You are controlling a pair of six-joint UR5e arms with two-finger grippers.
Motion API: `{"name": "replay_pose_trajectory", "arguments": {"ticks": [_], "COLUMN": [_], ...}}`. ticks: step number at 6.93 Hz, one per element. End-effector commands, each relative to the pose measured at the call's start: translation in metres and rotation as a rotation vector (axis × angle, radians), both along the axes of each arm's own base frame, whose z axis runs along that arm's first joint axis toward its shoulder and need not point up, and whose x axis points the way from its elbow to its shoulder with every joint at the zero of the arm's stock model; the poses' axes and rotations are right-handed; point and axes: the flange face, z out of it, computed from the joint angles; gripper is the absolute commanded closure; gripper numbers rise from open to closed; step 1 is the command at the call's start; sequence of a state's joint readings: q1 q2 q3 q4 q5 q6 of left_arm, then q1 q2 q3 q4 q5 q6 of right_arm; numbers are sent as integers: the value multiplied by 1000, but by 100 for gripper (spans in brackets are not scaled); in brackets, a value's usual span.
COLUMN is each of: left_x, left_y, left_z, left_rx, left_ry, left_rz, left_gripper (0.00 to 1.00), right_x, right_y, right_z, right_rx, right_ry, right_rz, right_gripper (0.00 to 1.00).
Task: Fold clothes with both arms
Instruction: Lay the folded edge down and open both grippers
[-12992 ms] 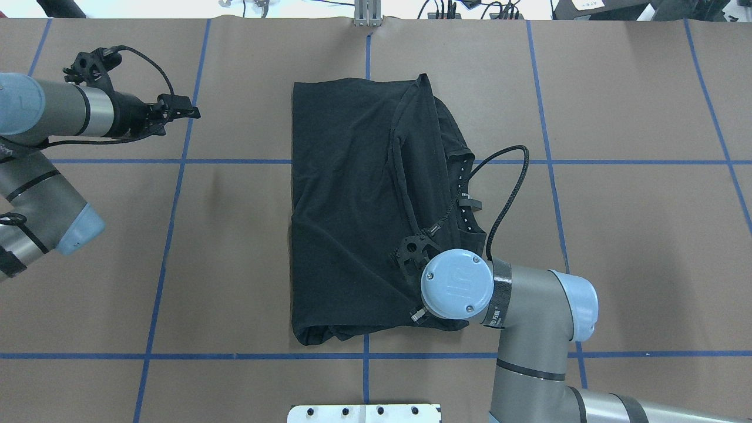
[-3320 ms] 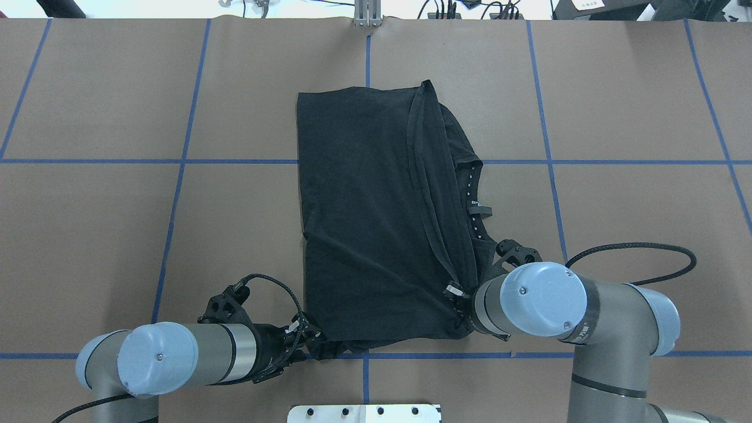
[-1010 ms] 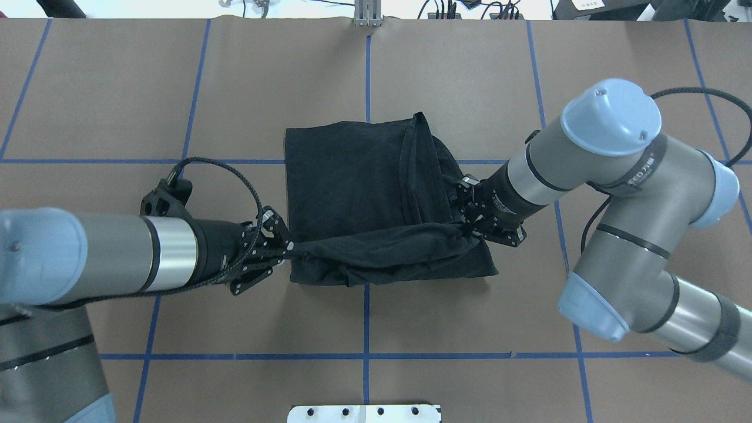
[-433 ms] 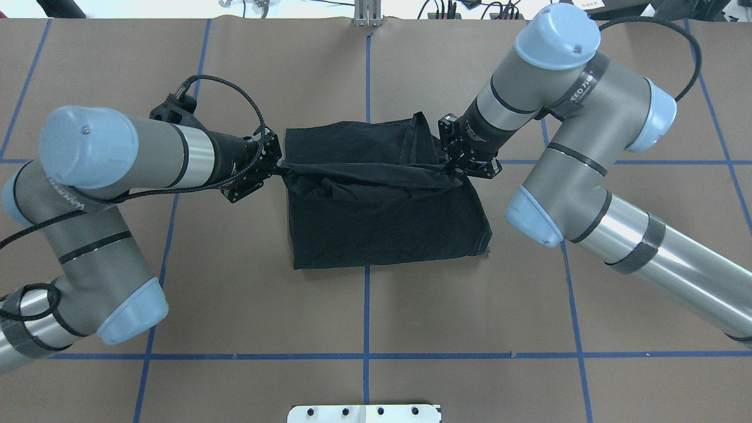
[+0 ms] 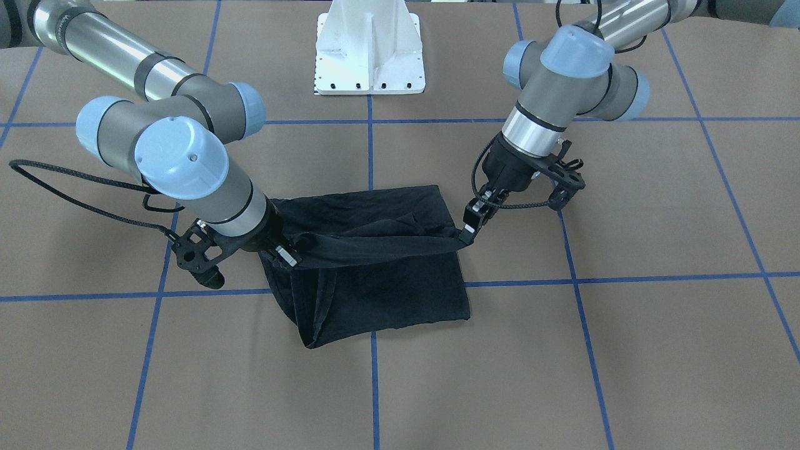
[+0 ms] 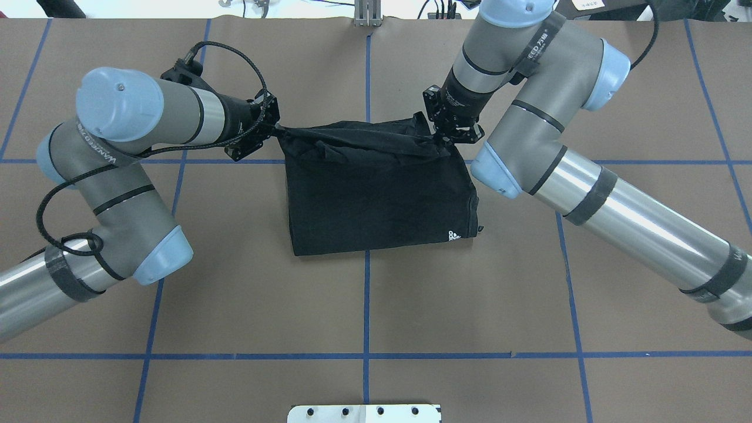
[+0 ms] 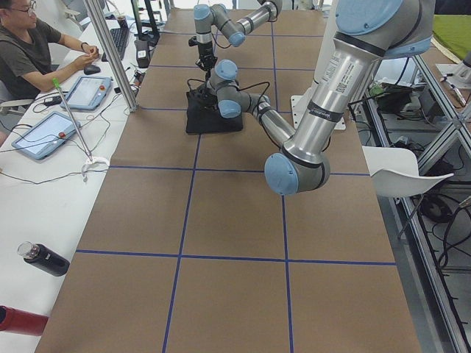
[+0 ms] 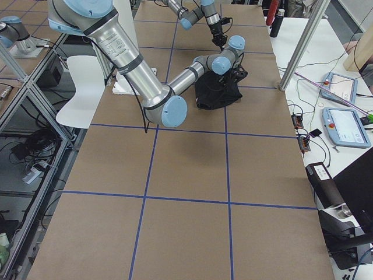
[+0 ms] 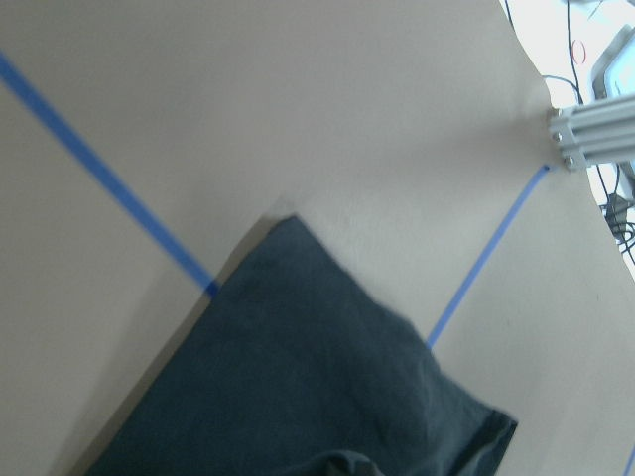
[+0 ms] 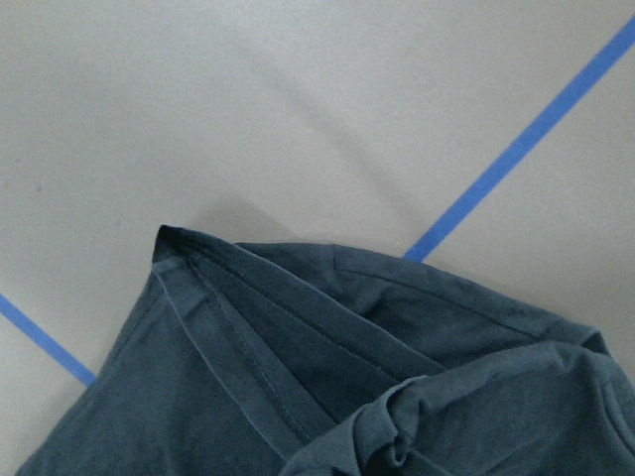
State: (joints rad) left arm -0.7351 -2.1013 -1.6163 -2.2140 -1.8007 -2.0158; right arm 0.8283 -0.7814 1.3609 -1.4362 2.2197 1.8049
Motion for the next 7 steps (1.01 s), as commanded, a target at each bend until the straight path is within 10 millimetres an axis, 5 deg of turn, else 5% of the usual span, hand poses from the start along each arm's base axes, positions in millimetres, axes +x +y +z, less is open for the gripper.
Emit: {"name": "replay_pose_trajectory", "arguments": {"ticks": [1,2,3,4,6,7], "left_x": [16,15,2,-6,-31,-42], "left_y": [-45,-80,-113,-121,-131,-122], "left_z": [37,58,66,69,54,45], "left_rx": [28,70,74,88,109,179], "left_ry": [-29,-76,-89,-103,-81,-91], "left_rz": [-20,-30,-71,-85,-96,-21], "left_gripper": [91,45,37,23,24,24], "right_x": [-26,-45,-38,-22,-14,11], "right_y": [-39,-65,-92,-102,-96,-82], "right_z": [37,33,10,18,3,21], "right_rx": [69,99,148,159,185,217], "right_ry": [-3,22,24,30,6,-3], "right_rz": [-20,-3,-9,-12,-1,5], "right_gripper": [62,1,0,0,0,0]}}
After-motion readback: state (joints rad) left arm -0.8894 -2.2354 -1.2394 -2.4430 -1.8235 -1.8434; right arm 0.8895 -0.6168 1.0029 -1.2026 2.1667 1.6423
